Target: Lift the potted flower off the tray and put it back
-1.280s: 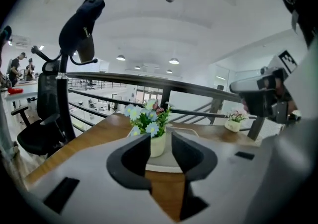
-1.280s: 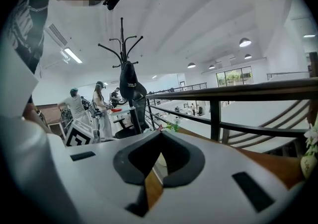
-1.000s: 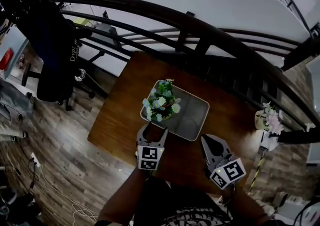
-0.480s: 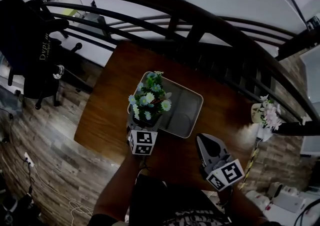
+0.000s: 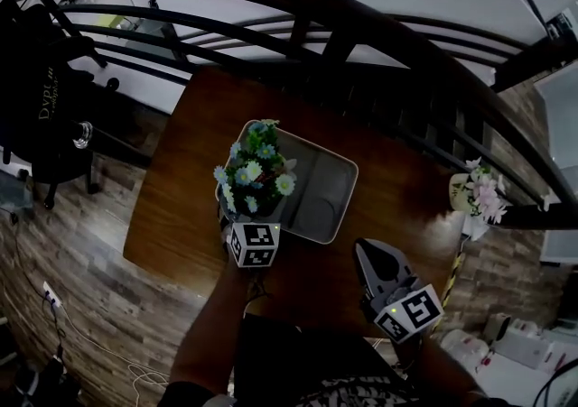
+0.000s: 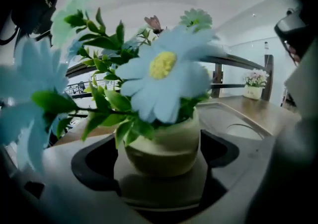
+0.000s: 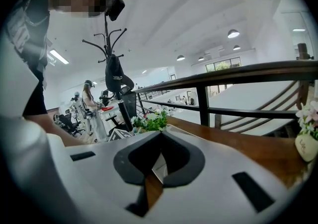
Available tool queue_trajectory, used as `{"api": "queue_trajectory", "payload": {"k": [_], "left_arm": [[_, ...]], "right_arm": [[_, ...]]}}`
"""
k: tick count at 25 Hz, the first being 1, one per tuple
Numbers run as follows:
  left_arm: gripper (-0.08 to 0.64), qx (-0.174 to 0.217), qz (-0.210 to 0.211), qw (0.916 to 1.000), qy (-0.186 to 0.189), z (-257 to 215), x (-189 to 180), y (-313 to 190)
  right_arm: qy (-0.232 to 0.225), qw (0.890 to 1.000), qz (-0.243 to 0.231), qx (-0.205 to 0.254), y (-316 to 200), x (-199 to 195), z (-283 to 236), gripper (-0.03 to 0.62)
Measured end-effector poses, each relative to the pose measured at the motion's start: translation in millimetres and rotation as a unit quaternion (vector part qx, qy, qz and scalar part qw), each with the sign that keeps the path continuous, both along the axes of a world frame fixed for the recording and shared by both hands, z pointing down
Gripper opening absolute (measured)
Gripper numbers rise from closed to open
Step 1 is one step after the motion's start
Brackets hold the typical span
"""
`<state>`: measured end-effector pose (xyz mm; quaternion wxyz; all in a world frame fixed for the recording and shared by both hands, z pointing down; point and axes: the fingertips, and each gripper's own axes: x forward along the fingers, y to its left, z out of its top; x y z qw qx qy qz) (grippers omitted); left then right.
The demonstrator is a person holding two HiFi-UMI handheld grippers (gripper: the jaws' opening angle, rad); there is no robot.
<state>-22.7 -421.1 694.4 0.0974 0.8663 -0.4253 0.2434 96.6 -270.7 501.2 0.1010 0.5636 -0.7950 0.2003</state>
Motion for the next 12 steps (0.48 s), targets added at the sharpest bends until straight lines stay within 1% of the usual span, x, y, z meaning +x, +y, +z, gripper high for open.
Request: {"api": "queue_trajectory", "payload": {"k": [2,3,4,9,12], "left_arm": [[0.499,0.003,-0.008,0.9997,-0.024,3.6,-1.3,-1.8],[0.497,0.005,-0.008,0.9995,-0.029,4.7,-1.7,-2.0],[0.485,0.007,-0.008,0.9995,-0.03,5.3,-2.1,-1.9],[0.474,0.009,0.006,0.9997,-0.022,3.8,-2.3,2.6],[0.471,0.011,0.0,0.9998,-0.014,-0.6,-4.5,6.0]], "right_arm": [[-0.004,1.0,0.005,-0.003,1.3,2.6,2.7,-0.002],[-0.007,1.0,0.006,-0.005,2.1,3.5,4.1,-0.002],[-0.01,1.0,0.007,-0.006,2.8,4.1,5.0,-0.002],[-0.014,1.0,0.009,-0.003,3.3,7.8,-0.5,-0.002],[-0.012,1.0,0.006,0.004,3.3,10.6,-7.3,-0.002]]}}
